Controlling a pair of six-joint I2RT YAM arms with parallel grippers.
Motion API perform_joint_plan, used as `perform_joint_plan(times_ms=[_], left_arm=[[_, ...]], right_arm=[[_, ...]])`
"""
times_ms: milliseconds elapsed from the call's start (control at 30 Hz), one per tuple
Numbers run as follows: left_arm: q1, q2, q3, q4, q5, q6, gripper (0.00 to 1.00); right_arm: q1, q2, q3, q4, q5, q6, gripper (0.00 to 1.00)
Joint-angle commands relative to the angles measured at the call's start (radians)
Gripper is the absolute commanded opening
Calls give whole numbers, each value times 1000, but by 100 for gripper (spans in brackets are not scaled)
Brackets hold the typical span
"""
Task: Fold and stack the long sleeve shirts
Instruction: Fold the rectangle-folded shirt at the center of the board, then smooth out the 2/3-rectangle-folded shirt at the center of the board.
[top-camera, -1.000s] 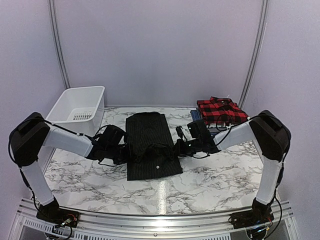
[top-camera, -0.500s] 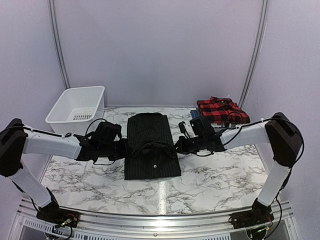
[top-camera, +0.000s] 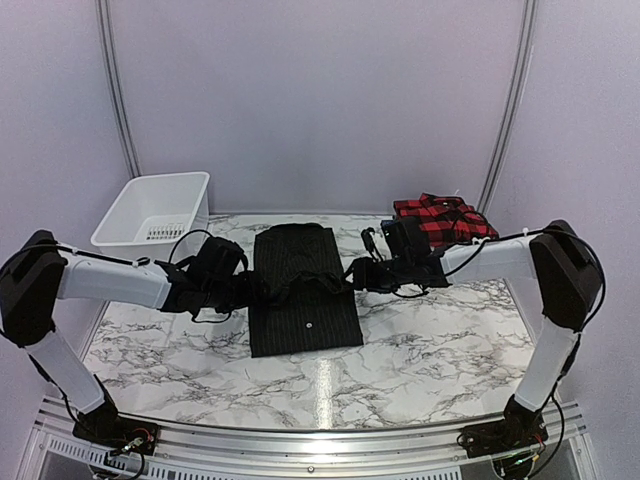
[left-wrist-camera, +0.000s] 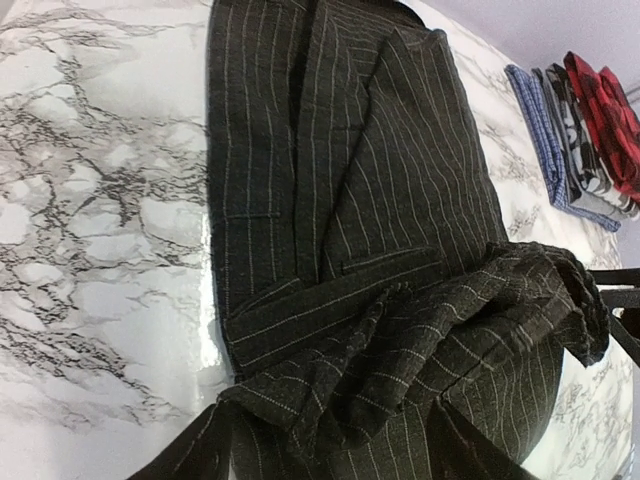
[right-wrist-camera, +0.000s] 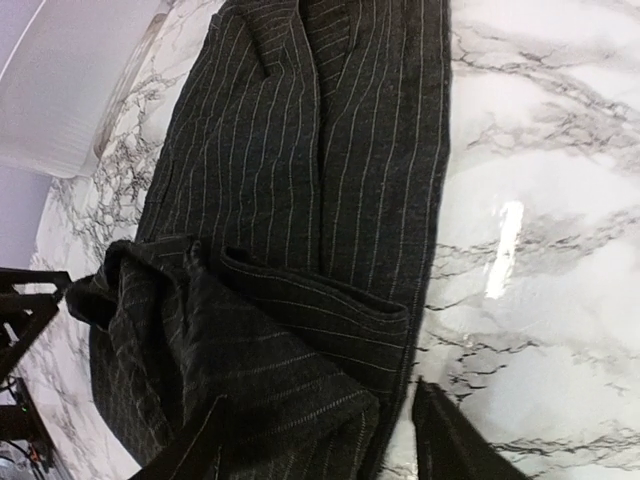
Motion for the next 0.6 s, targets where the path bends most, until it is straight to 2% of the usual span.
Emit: perform_joint_plan(times_ms=[0,100,200,400,500,567], left_arm=[[15,-89,20,-67,-82,29,72],[19,-123,16,-84,-80,42,76],[19,-136,20,-83,-35,67,71],[18,-113,33,-83,93,88,29],[16,-76,43,-78,147,93,16],[16,-40,60,-79,181,102,12]], right_arm=[[-13,-65,64,-97,84,-84,59],[-6,-93,64,-122,120,-103,60],[28,-115,70,-153,170,-127,60],[137,-89,91,-148,192,-179,54],[161,-25,144,-151,166,-191,48],[163,23,185,-154,164,-205,45]])
